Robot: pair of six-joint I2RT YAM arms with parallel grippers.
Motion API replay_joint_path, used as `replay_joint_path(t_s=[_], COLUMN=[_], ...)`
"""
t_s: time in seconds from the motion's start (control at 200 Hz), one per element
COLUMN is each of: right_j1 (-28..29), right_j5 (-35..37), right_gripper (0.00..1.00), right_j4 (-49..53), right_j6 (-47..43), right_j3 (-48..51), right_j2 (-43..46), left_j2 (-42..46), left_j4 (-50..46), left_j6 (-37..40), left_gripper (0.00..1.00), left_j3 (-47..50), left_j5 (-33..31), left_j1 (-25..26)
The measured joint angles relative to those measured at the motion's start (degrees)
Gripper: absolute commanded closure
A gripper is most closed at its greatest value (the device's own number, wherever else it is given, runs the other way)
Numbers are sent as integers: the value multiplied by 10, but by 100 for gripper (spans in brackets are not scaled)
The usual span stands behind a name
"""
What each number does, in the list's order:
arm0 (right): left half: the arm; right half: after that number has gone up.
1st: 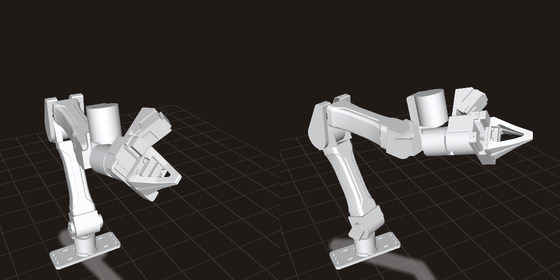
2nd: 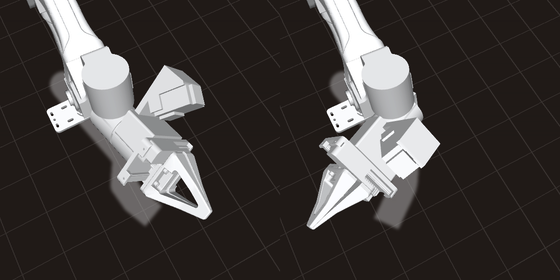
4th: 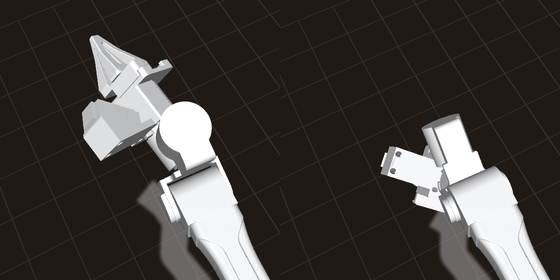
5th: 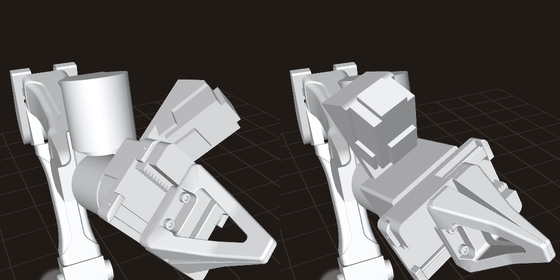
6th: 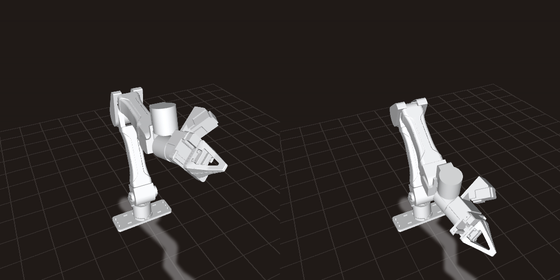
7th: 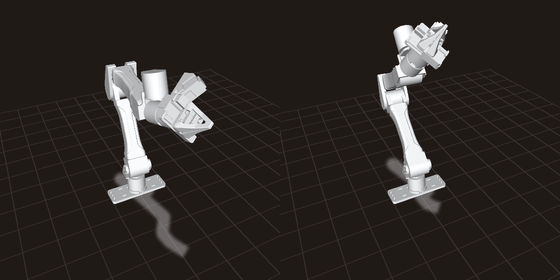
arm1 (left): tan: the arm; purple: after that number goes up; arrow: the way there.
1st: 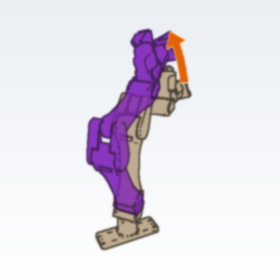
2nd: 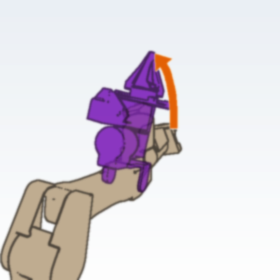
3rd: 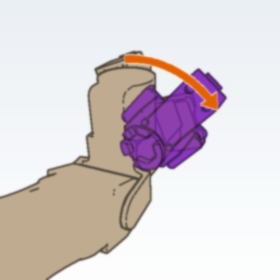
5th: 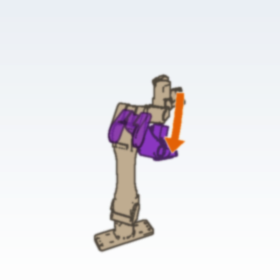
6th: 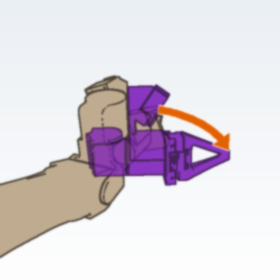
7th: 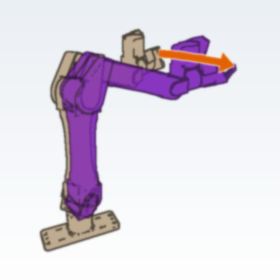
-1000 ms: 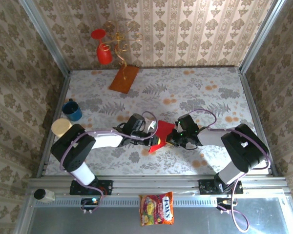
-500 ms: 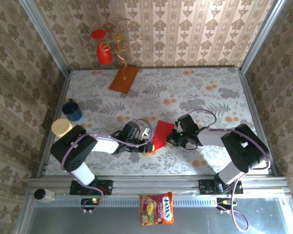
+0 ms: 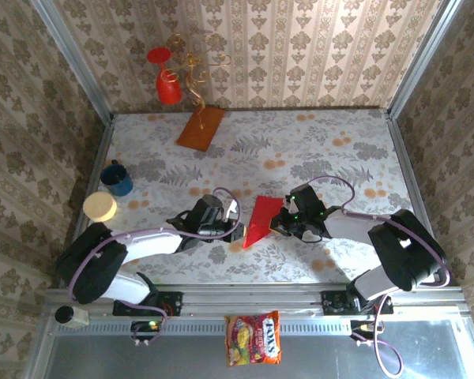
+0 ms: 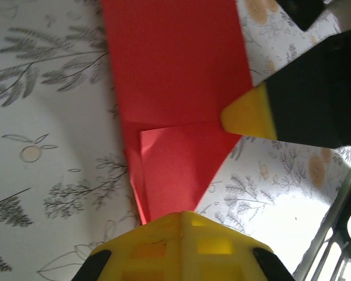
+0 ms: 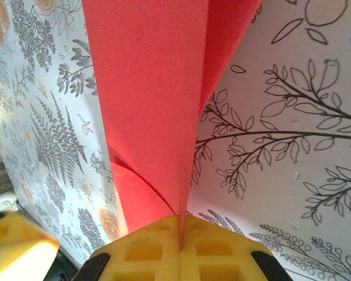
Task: Fold a paper plane with a square sheet of paper (pick it up from the middle)
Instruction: Fold the wing for the fifth time at the center of the table.
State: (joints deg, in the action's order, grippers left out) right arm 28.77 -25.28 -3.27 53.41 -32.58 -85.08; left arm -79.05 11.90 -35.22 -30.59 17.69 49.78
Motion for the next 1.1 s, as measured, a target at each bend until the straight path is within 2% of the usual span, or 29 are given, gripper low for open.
replay_joint_path(t_s=[0.125, 0.21, 0.355, 0.42, 0.635, 0.875, 1.1], right_j1=[0, 0, 0, 0, 0, 0, 0], right_j5=[1, 2, 5, 5, 7, 7, 7], right_gripper=[100, 100, 100, 100, 100, 100, 100], right_j4=[13, 19, 23, 23, 26, 35, 36], right_j6=[2, 4, 6, 7, 9, 9, 9], right_j3=[-5, -9, -14, -15, -21, -23, -23], right_j2=[3, 3, 3, 3, 3, 5, 5], left_j2=[13, 13, -4, -21, -83, -123, -148], left_j4=[-38, -58, -79, -79, -78, -76, -72], left_j6=[40, 73, 114, 131, 166, 188, 201], left_gripper=[88, 77, 61, 58, 55, 54, 60], left_j3=[-19, -31, -62, -76, -94, -100, -104], left_j5=[-72, -112, -159, -173, -201, -227, -249], left_j1=[52, 87, 132, 144, 169, 173, 173])
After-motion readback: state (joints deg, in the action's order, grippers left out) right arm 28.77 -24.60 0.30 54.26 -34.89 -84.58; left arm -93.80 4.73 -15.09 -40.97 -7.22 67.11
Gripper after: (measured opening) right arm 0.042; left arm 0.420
